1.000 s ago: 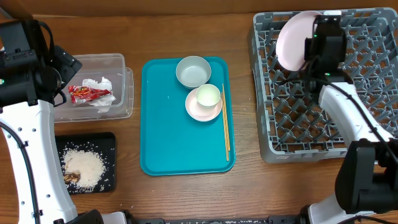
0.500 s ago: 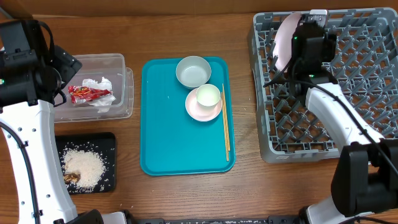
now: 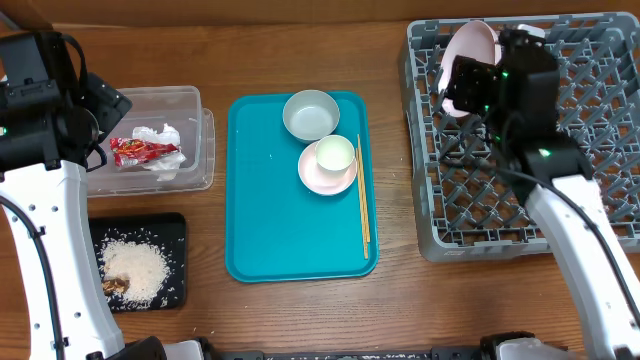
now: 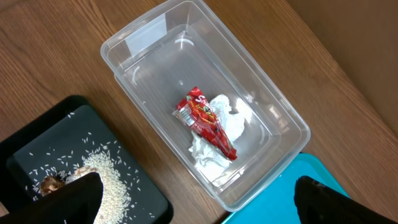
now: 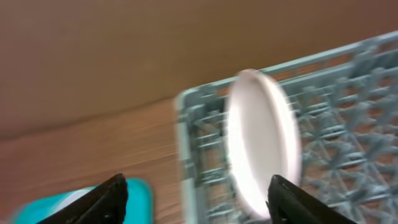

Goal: Sort waste into correct bins and load items into the dishwasher
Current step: 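Release the plate upright in the rack and open the right gripper, then move the right gripper to the white bowl on the pink plate and grasp it, then lift the white bowl with the right gripper toward the dish rack, then lower the white bowl upright into the rack and open the right gripper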

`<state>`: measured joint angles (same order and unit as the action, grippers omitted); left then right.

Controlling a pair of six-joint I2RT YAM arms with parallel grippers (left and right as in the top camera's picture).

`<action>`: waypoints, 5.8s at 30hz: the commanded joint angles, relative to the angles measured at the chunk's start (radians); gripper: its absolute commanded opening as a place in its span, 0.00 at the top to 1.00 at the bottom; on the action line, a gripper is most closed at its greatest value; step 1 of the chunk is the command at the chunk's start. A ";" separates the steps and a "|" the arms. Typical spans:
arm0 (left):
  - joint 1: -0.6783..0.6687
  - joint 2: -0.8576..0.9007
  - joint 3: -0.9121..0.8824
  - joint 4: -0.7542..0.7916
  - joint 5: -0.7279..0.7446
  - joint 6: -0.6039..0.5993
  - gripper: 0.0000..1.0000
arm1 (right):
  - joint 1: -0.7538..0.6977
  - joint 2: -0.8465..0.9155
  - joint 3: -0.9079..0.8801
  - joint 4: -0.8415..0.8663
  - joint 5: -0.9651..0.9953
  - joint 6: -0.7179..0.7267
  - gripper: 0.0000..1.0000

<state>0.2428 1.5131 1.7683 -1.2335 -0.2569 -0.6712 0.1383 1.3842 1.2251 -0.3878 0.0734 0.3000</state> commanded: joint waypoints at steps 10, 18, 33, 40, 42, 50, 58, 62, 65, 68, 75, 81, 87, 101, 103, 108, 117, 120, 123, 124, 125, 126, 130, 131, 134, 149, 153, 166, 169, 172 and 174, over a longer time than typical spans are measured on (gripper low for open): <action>-0.001 0.003 0.008 0.003 0.004 0.009 0.00 | 0.107 -0.054 0.032 -0.163 -0.698 0.093 0.28; -0.001 0.003 0.008 0.003 0.004 0.009 0.00 | 0.369 0.097 0.033 -0.229 -0.318 0.090 0.36; -0.001 0.003 0.008 0.003 0.004 0.009 0.00 | 0.445 0.201 0.253 -0.489 -0.283 0.029 0.41; -0.001 0.003 0.008 0.003 0.004 0.009 0.00 | 0.445 0.289 0.483 -0.692 -0.301 -0.006 0.40; -0.001 0.003 0.008 0.003 0.004 0.009 0.00 | 0.447 0.327 0.505 -0.690 -0.310 -0.019 0.40; -0.001 0.003 0.008 0.003 0.004 0.009 0.00 | 0.483 0.468 0.504 -0.536 -0.198 0.003 0.30; -0.001 0.003 0.008 0.003 0.004 0.009 0.00 | 0.497 0.548 0.502 -0.515 -0.081 0.074 0.36; -0.001 0.003 0.008 0.003 0.004 0.009 0.00 | 0.497 0.609 0.502 -0.519 -0.086 0.098 0.38; -0.001 0.003 0.008 0.003 0.004 0.009 0.00 | 0.498 0.651 0.502 -0.518 -0.103 0.098 0.38; -0.001 0.003 0.008 0.003 0.004 0.009 0.00 | 0.501 0.681 0.502 -0.519 -0.110 0.098 0.41; -0.001 0.003 0.008 0.003 0.004 0.009 0.00 | 0.504 0.688 0.502 -0.530 -0.109 0.098 0.61; -0.001 0.003 0.008 0.003 0.004 0.009 0.00 | 0.515 0.689 0.500 -0.545 -0.109 0.098 0.67; -0.001 0.003 0.008 0.003 0.004 0.009 0.00 | 0.539 0.700 0.494 -0.541 -0.108 0.098 0.67; -0.001 0.003 0.008 0.003 0.004 0.009 0.00 | 0.542 0.706 0.494 -0.545 -0.100 0.128 0.89; -0.001 0.003 0.008 0.003 0.004 0.009 0.00 | 0.542 0.706 0.494 -0.545 -0.101 0.135 0.92; -0.001 0.003 0.008 0.003 0.004 0.009 0.00 | 0.540 0.705 0.515 -0.550 -0.153 0.146 0.96; -0.001 0.003 0.008 0.003 0.004 0.009 0.00 | 0.498 0.701 0.748 -0.752 -0.152 0.138 0.96; -0.001 0.003 0.008 0.003 0.004 0.009 0.00 | 0.465 0.695 0.875 -0.861 -0.130 0.124 0.96; -0.001 0.003 0.008 0.003 0.004 0.009 0.00 | 0.418 0.680 1.001 -0.971 -0.087 0.115 0.96; -0.001 0.003 0.008 0.003 0.004 0.009 0.00 | 0.394 0.671 1.048 -1.008 -0.082 0.111 0.96; -0.001 0.003 0.008 0.003 0.004 0.009 0.00 | 0.371 0.664 1.086 -1.037 -0.082 0.101 0.96; -0.001 0.003 0.008 0.003 0.004 0.009 0.00 | 0.348 0.655 1.120 -1.062 -0.083 0.088 0.96; -0.001 0.003 0.008 0.003 0.004 0.009 0.00 | 0.221 0.613 1.219 -1.153 -0.087 0.062 0.96; -0.001 0.003 0.008 0.003 0.004 0.009 0.00 | 0.174 0.597 1.230 -1.172 -0.094 0.062 0.96; -0.001 0.003 0.008 0.003 0.004 0.009 0.00 | 0.004 0.552 1.233 -1.194 -0.198 0.005 0.96; -0.001 0.003 0.008 0.003 0.004 0.009 0.00 | -0.670 0.546 1.160 -1.219 -1.048 -0.358 0.96; -0.001 0.003 0.008 0.003 0.004 0.009 0.00 | -0.737 0.552 1.031 -1.188 -1.048 -0.361 0.96; -0.001 0.003 0.008 0.003 0.004 0.010 0.00 | -0.763 0.552 0.459 -0.807 -1.385 -0.352 0.96; -0.001 0.003 0.008 0.003 0.004 0.009 0.00 | -0.775 0.552 0.397 -0.780 -1.406 -0.353 0.96; -0.001 0.003 0.008 0.003 0.004 0.009 0.00 | -0.788 0.553 0.364 -0.780 -1.395 -0.353 0.96; -0.001 0.003 0.008 0.003 0.004 0.009 0.00 | -0.798 0.553 0.337 -0.788 -1.356 -0.353 0.96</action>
<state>0.2428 1.5131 1.7683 -1.2335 -0.2569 -0.6712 -0.6422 1.9533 1.5913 -1.1744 -1.2606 -0.0486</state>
